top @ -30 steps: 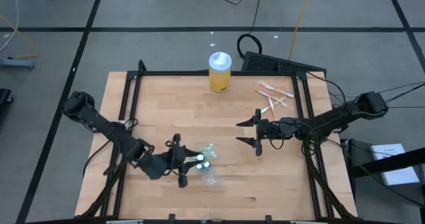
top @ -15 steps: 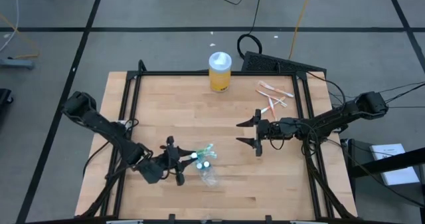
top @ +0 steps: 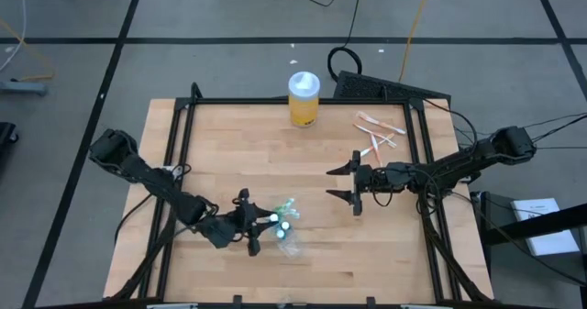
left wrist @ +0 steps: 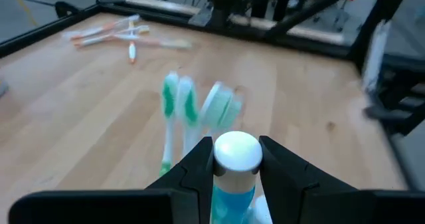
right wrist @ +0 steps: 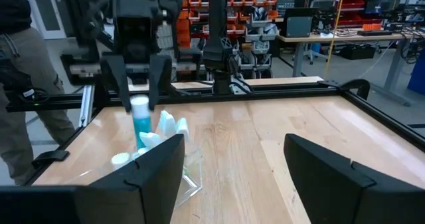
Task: Pick & Place toothbrushing station
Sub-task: Put the blue mouthwash into the transparent organizer
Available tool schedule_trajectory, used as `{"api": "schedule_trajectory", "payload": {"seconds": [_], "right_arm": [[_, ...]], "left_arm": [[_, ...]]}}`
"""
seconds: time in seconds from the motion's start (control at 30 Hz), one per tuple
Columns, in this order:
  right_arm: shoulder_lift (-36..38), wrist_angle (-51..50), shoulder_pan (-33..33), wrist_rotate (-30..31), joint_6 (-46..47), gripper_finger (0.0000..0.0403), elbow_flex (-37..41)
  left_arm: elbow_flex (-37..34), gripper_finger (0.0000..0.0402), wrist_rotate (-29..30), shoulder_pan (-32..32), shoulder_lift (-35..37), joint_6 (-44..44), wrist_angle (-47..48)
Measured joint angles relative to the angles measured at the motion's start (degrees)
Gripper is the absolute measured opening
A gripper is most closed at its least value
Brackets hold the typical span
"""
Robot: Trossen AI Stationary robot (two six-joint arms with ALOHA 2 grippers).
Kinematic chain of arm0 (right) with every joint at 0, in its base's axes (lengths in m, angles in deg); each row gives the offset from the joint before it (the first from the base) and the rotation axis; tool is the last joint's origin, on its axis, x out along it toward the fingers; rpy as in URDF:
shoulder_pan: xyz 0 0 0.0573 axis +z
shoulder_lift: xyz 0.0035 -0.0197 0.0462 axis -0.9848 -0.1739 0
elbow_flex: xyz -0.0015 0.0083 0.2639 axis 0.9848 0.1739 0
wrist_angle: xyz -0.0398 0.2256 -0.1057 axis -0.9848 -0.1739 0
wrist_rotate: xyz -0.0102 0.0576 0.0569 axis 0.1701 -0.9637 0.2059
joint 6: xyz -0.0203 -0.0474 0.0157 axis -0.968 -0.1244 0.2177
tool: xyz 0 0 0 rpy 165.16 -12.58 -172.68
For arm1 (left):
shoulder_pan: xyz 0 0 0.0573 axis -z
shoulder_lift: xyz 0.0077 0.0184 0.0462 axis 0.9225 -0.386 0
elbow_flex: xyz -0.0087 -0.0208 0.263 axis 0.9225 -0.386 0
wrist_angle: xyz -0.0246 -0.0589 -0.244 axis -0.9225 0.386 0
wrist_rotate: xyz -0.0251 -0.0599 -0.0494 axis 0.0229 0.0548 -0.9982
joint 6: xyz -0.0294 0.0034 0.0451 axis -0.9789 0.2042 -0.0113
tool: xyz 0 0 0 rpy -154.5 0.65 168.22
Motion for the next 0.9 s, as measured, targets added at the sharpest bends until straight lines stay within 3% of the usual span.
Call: {"api": "schedule_trajectory", "payload": {"seconds": [0.9], "right_arm": [[0.0, 0.02, 0.0, -1.46, -0.02, 0.0254, 0.02]], "left_arm": [[-0.01, 0.0098, -1.8, -0.51, -5.6, -5.51, -0.23]]}}
